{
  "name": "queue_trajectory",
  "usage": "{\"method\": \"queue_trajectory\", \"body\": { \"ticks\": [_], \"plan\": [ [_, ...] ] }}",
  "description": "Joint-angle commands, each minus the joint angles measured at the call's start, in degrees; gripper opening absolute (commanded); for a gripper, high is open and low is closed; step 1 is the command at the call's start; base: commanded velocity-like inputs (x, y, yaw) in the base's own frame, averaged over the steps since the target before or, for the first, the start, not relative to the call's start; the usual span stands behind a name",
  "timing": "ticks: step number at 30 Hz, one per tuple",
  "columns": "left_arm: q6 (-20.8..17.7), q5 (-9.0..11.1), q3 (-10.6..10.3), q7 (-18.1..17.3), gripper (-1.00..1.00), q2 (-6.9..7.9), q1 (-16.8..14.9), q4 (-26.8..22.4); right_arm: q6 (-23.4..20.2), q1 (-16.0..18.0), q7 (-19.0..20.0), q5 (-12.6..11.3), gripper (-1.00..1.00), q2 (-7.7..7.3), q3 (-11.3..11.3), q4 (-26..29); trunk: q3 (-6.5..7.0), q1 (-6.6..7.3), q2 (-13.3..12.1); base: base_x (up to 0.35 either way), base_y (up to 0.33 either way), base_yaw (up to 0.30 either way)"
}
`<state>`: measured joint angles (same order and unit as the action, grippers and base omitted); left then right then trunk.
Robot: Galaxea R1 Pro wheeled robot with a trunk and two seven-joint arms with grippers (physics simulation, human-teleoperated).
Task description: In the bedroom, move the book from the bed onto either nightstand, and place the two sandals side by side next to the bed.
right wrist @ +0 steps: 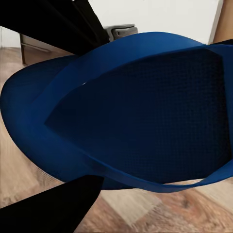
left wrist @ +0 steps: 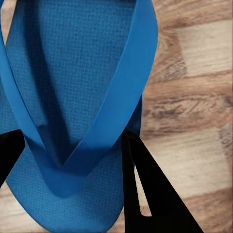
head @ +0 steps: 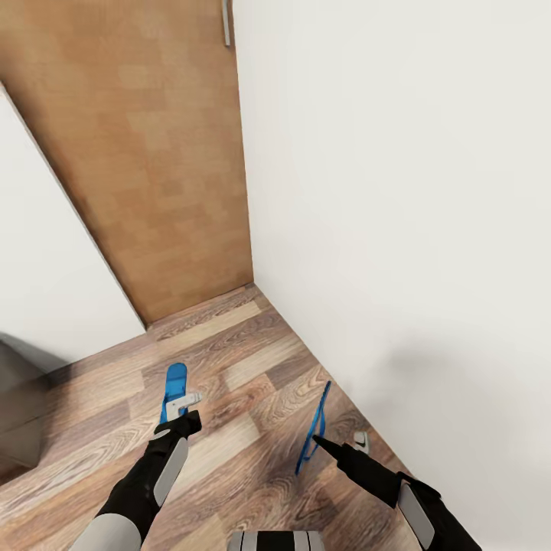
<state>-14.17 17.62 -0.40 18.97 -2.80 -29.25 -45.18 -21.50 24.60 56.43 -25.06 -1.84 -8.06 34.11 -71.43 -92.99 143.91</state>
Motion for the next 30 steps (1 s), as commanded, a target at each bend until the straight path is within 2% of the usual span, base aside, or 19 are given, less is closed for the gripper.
{"method": "queue_trajectory", "body": {
  "ticks": [1, 8, 11, 13, 15, 20, 21, 23, 25, 27, 28, 29, 30],
  "plan": [
    [-0.24, 0.39, -0.04, 0.32, -1.00, -0.01, -0.02, -0.08, -0.47, 0.01, 0.08, -0.34, -1.00, -0.01, -0.03, -0.01, 0.23, 0.03, 0.00, 0.000, 0.000, 0.209],
    [-0.09, 0.32, 0.21, 0.05, -1.00, 0.32, 0.45, -0.10, -0.47, 0.01, 0.08, -0.10, -1.00, -0.01, 0.05, -0.08, 2.08, 0.21, -0.09, 0.000, 0.000, 0.209],
    [-0.07, 0.39, 0.28, -1.77, -1.00, 0.80, 0.69, -0.09, -0.46, 0.01, 0.08, -0.04, -1.00, -0.01, 0.08, -0.09, 2.87, 0.29, -0.13, 0.000, 0.000, 0.209],
    [-0.18, 0.53, 0.31, -8.01, -1.00, 3.15, 0.91, 0.54, -0.47, 0.01, 0.08, 0.00, -1.00, -0.01, 0.14, -0.09, 3.40, 0.34, -0.16, 0.000, 0.000, 0.209],
    [-0.17, 0.51, 0.35, -11.01, -1.00, 3.73, 0.97, 1.66, -0.47, 0.01, 0.08, 0.01, -1.00, -0.01, 0.14, -0.09, 3.93, 0.39, -0.19, 0.000, 0.000, 0.210],
    [-0.01, 0.32, 0.41, -21.35, -1.00, 5.22, 1.03, 5.17, -0.47, 0.01, 0.08, 0.07, -1.00, -0.01, 0.15, -0.16, 5.23, 0.52, -0.25, 0.000, 0.000, 0.212],
    [0.02, 0.32, 0.41, -22.14, -1.00, 5.44, 1.03, 5.44, -0.47, 0.01, 0.08, 0.06, -1.00, -0.01, 0.15, -0.18, 5.49, 0.55, -0.27, 0.000, 0.000, 0.214],
    [0.16, 0.32, 0.40, -26.14, -1.00, 7.13, 1.04, 8.93, -0.47, 0.01, 0.08, 0.08, -1.00, -0.01, 0.15, -0.28, 6.01, 0.60, -0.29, 0.000, 0.000, 0.216],
    [0.30, 0.24, 0.40, -28.31, -1.00, 7.80, 1.04, 11.46, -0.46, 0.01, 0.04, 0.09, -1.00, -0.01, 0.15, -0.38, 6.53, 0.65, -0.32, 0.000, 0.000, 0.217],
    [1.36, 0.08, 0.40, -32.13, -1.00, 8.72, 1.04, 14.08, -0.43, 0.01, 0.01, 0.10, -1.00, -0.01, 0.15, -0.51, 7.04, 0.70, -0.35, 0.000, 0.000, 0.217],
    [4.23, 0.21, 0.40, -39.45, -1.00, 11.10, 1.04, 16.35, -0.40, 0.01, 0.00, 0.10, -1.00, -0.01, 0.17, -0.59, 7.30, 0.73, -0.36, 0.000, 0.000, 0.217],
    [5.01, 0.28, 0.40, -43.41, -1.00, 12.41, 1.04, 17.17, -0.40, 0.01, 0.00, 0.10, -1.00, -0.01, 0.17, -0.60, 7.56, 0.75, -0.37, 0.000, 0.000, 0.217],
    [5.28, 0.30, 0.40, -45.55, -1.00, 13.04, 1.04, 17.57, -0.39, 0.01, -0.01, 0.10, -1.00, -0.01, 0.17, -0.60, 7.82, 0.78, -0.39, 0.000, 0.000, 0.217]
  ]
}}
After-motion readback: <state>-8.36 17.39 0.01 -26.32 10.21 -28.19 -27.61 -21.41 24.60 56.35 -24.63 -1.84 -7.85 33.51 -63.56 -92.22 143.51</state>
